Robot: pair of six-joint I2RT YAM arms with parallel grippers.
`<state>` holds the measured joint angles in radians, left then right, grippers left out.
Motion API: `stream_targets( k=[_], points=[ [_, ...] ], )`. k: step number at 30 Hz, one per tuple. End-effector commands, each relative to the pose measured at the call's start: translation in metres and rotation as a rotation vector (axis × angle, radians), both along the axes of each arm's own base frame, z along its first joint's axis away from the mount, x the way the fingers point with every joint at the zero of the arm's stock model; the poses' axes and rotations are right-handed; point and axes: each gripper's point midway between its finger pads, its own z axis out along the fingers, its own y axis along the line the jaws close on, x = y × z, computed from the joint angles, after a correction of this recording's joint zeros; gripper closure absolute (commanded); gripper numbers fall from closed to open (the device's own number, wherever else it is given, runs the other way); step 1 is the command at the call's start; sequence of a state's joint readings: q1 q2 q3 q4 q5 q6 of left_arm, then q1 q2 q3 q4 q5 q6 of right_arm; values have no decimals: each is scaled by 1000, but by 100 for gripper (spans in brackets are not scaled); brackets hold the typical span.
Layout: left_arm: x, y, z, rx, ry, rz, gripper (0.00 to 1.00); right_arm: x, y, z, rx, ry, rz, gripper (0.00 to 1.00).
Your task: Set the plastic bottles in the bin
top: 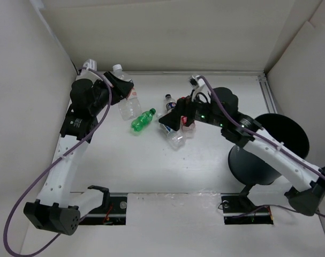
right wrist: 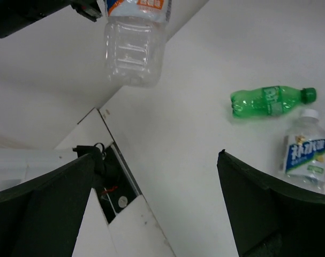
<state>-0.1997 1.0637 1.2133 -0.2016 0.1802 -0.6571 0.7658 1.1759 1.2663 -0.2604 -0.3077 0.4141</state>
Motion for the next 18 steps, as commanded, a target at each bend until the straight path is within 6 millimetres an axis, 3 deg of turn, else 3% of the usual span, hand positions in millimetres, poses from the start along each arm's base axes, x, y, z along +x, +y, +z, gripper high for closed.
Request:
stream_targets(
  k=[1, 2, 5, 8, 9, 11, 12, 18],
  points=[
    [-9, -36, 21, 5, -90, -246, 100, 2, 33, 74, 213, -99, 39, 0],
    [-11, -39, 31, 0, -122, -267, 100, 10, 46, 62, 195, -65, 36, 0],
    [-16, -48, 42, -11, -153, -334, 100, 19, 75, 68, 226, -78, 56, 0],
    [-20, -54, 39, -25, -139, -378, 100, 21, 97, 74, 245, -75, 83, 0],
    [-21, -55, 42, -34, -145, -386, 100, 31, 109, 58, 224, -43, 81, 0],
    [-22, -57, 46, -44, -159, -399, 100, 30, 125, 57, 222, -38, 92, 0],
    [-25, -57, 52, -44, -182, -400, 100, 40, 134, 37, 192, -14, 78, 0],
    [-32, -56, 65, -61, -209, -398, 100, 40, 161, 15, 184, 33, 95, 0]
  ],
)
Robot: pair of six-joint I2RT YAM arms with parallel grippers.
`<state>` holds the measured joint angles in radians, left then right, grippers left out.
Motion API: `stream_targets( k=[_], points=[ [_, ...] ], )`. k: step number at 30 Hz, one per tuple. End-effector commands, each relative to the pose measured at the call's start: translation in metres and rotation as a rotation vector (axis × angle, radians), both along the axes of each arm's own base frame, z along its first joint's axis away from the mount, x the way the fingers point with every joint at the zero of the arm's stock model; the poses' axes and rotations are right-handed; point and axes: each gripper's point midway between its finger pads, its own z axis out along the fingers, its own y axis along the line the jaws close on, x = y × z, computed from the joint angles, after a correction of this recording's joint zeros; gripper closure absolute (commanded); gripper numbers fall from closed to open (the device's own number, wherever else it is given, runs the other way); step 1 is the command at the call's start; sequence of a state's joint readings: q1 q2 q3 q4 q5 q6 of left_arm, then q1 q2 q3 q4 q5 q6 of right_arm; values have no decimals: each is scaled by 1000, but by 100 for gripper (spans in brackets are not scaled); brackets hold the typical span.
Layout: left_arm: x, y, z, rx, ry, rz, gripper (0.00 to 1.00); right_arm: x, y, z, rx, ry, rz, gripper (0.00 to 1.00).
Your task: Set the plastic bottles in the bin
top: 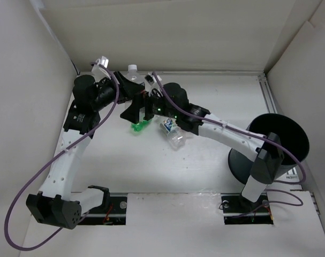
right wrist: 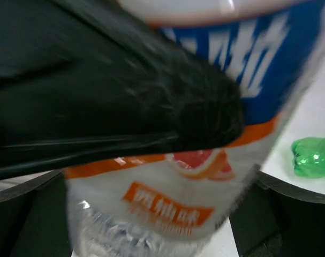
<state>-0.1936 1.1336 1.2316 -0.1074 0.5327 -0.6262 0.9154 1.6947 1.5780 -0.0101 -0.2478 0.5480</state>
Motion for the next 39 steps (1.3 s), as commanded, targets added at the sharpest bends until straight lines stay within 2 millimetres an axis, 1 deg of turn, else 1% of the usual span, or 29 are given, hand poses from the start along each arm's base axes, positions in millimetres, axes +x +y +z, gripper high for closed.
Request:
stream_targets(
  k=[1, 3, 4, 5, 6, 7, 8, 10, 11, 12, 13, 14, 15, 16, 17, 18, 19, 21, 23, 24, 25, 26, 27, 28, 31, 32, 33, 35, 39],
  points=[
    [-19, -5, 55, -49, -157, -51, 100, -3, 15, 34, 102, -48, 6, 0],
    [-21, -7, 59, -61, -164, -67, 100, -2, 17, 37, 108, -55, -12, 2],
    [-17, -8, 55, -72, -150, -66, 100, -1, 16, 34, 108, -55, -22, 6],
    [-19, -10, 58, -75, -163, -80, 100, 1, 16, 34, 112, -48, -31, 16],
    [-18, -10, 53, -80, -146, -80, 100, 1, 14, 35, 118, -52, -41, 46],
    [-18, -10, 55, -82, -156, -80, 99, 4, 13, 30, 109, -58, -54, 66],
    [-18, -10, 55, -82, -157, -80, 84, 2, 7, 39, 122, -68, -66, 79],
    [-15, -9, 51, -80, -148, -69, 61, 6, 0, 44, 125, -83, -107, 88],
    [-13, -10, 48, -78, -139, -69, 45, 7, -4, 37, 107, -87, -123, 93],
    [-12, -8, 50, -69, -142, -60, 1, 6, -10, 44, 118, -95, -140, 100],
    [-8, -4, 52, -67, -141, -22, 0, 9, -16, 46, 114, -110, -167, 100],
    [-6, -1, 55, -59, -148, 2, 0, 17, -27, 33, 75, -103, -202, 100],
    [-7, 5, 75, -50, -192, 33, 0, 18, -41, 41, 80, -108, -230, 100],
    [2, 18, 70, -22, -140, 129, 0, 21, -53, 39, 67, -102, -259, 100],
    [2, 27, 78, -4, -140, 182, 0, 32, -72, 37, 47, -107, -305, 100],
    [5, 35, 83, 13, -132, 228, 0, 34, -88, 17, 6, -83, -328, 100],
    [0, 43, 98, 15, -138, 271, 0, 29, -114, 37, 42, -107, -357, 100],
    [2, 58, 105, 44, -155, 354, 0, 38, -162, 33, -3, -108, -467, 100],
    [4, 62, 104, 63, -164, 372, 0, 28, -215, 44, -24, -133, -584, 100],
    [5, 62, 99, 79, -161, 370, 0, 36, -251, 46, -49, -129, -723, 100],
    [4, 62, 95, 82, -153, 370, 0, 31, -277, 27, -130, -85, -790, 100],
    [10, 61, 85, 85, -148, 370, 0, 21, -304, 38, -112, -89, -855, 100],
    [11, 58, 78, 95, -145, 350, 0, 12, -342, 30, -137, -50, -958, 100],
    [12, 56, 75, 95, -142, 340, 0, 13, -354, 16, -175, -10, -1003, 100],
    [14, 47, 67, 93, -133, 289, 0, -12, -409, 12, -161, 15, -1178, 100],
    [17, 47, 64, 96, -124, 289, 0, -22, -421, -2, -198, 45, -1217, 100],
    [21, 43, 58, 99, -110, 274, 0, -36, -435, 0, -174, 37, -1261, 100],
    [23, 41, 54, 109, -104, 259, 0, -51, -463, -11, -200, 60, -1377, 100],
    [27, 35, 46, 127, -93, 220, 0, -81, -500, -17, -209, 71, -1545, 100]
  ],
)
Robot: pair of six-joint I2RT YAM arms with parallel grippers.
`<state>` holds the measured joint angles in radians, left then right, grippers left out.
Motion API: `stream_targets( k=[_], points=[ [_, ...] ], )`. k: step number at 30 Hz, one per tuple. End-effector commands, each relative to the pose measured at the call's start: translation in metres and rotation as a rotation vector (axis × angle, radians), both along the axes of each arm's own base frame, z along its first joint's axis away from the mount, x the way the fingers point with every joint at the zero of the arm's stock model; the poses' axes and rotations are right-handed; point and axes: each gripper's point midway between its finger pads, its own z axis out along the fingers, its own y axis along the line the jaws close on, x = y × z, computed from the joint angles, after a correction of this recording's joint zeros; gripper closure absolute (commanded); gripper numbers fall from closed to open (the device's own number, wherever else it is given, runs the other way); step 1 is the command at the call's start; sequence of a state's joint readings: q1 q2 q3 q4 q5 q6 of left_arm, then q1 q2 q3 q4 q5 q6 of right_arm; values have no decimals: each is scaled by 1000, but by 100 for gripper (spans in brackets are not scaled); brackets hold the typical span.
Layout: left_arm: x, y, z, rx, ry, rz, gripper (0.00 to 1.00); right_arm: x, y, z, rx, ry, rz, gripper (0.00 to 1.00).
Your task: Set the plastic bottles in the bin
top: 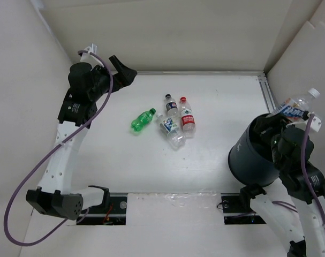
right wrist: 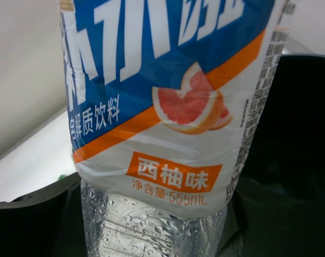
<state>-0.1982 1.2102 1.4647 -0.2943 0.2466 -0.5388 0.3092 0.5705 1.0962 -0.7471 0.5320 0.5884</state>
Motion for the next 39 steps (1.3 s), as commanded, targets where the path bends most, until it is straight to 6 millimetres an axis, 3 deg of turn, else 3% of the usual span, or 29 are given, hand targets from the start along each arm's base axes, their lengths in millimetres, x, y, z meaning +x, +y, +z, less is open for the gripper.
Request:
stream_targets(
  k=[1, 4, 5, 6, 7, 8, 13, 17, 19, 21, 22, 25, 29, 31, 34, 35, 38, 39],
  points=[
    [-2, -6, 6, 27, -50, -51, 0, -26, -37, -19, -26, 61, -185, 100],
    [1, -6, -4, 43, -26, -53, 0, -30, -41, -25, -35, 86, -206, 92],
    [2, -5, -11, 61, -12, -57, 0, -31, -41, -21, -32, 77, -206, 79],
    [1, -4, -15, 87, -8, -62, 0, -32, -41, -23, -27, 83, -208, 34],
    [2, -4, -15, 97, -12, -64, 0, -32, -42, -20, -23, 74, -208, 6],
    [1, -2, -23, 103, 12, -55, 0, -33, -42, -16, -19, 64, -208, 0],
    [4, 0, -44, 165, 53, -71, 0, -35, -47, -7, -34, 76, -237, 0],
    [13, -1, -78, 248, 161, -112, 0, -43, -51, 1, -34, 69, -248, 0],
    [19, 1, -108, 295, 251, -126, 0, -49, -54, 15, -9, 24, -259, 0],
    [24, 2, -125, 318, 291, -106, 0, -53, -54, 21, 5, -2, -250, 0],
    [25, 2, -144, 325, 339, -113, 0, -58, -53, 26, 10, -20, -230, 0],
    [29, -2, -179, 338, 416, -148, 0, -54, -34, 43, -2, -83, -93, 0],
    [33, -26, -206, 296, 450, -294, 0, -45, 1, 54, -39, -176, 123, 0],
    [37, -33, -214, 275, 455, -329, 0, -39, 21, 53, -33, -206, 221, 0],
    [50, -35, -246, 283, 514, -327, 0, -36, 39, 52, -24, -214, 317, 0],
    [50, -35, -246, 283, 514, -327, 0, -37, 41, 52, -33, -214, 335, 0],
    [59, -33, -273, 293, 570, -307, 0, -35, 51, 49, -31, -200, 385, 0],
    [60, -32, -291, 301, 612, -304, 0, -31, 55, 44, -31, -182, 399, 0]
  ],
)
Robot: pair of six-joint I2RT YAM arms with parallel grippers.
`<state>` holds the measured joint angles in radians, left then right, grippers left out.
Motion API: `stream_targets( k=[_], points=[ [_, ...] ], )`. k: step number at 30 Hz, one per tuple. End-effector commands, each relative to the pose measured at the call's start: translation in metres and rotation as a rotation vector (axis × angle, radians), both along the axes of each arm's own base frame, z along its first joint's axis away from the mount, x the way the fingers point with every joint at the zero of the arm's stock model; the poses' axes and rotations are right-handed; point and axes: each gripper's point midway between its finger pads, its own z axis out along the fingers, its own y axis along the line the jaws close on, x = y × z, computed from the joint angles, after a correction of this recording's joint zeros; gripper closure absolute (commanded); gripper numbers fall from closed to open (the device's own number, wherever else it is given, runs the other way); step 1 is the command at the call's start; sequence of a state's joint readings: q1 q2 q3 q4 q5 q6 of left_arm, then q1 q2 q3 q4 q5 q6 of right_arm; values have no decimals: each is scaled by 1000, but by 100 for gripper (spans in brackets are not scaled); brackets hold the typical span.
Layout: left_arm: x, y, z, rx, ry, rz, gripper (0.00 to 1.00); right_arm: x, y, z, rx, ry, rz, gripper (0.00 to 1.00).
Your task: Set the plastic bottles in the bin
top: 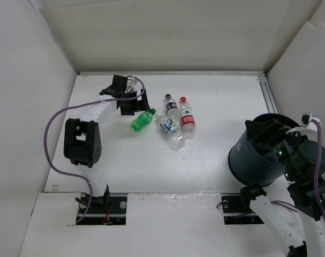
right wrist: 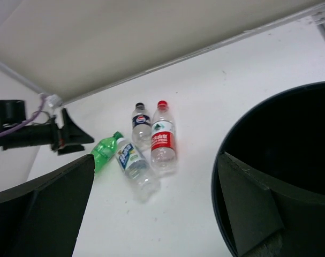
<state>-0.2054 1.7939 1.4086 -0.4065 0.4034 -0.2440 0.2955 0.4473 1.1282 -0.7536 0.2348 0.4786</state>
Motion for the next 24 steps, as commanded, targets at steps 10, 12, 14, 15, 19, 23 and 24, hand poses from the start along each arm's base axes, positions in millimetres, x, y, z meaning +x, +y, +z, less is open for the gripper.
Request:
stream_targets(
  k=[10, 12, 14, 15, 19, 23, 24],
  points=[
    [23, 2, -49, 43, 33, 33, 6, -5, 30, 9, -37, -87, 185, 0],
    [22, 5, -64, 61, 65, 50, 11, -5, 29, 8, -48, -88, 186, 0],
    [19, 9, -82, 85, 111, 68, 21, -8, 28, 7, -57, -90, 186, 0],
    [15, 11, -90, 100, 139, 72, 23, -10, 27, 6, -57, -88, 186, 0],
    [14, 14, -102, 116, 177, 96, 23, -11, 24, 7, -78, -91, 176, 0],
    [10, 15, -110, 120, 212, 102, 13, -12, 24, 5, -89, -83, 176, 0],
    [10, 15, -110, 120, 212, 102, 13, -12, 24, 5, -89, -83, 176, 0]
  ],
)
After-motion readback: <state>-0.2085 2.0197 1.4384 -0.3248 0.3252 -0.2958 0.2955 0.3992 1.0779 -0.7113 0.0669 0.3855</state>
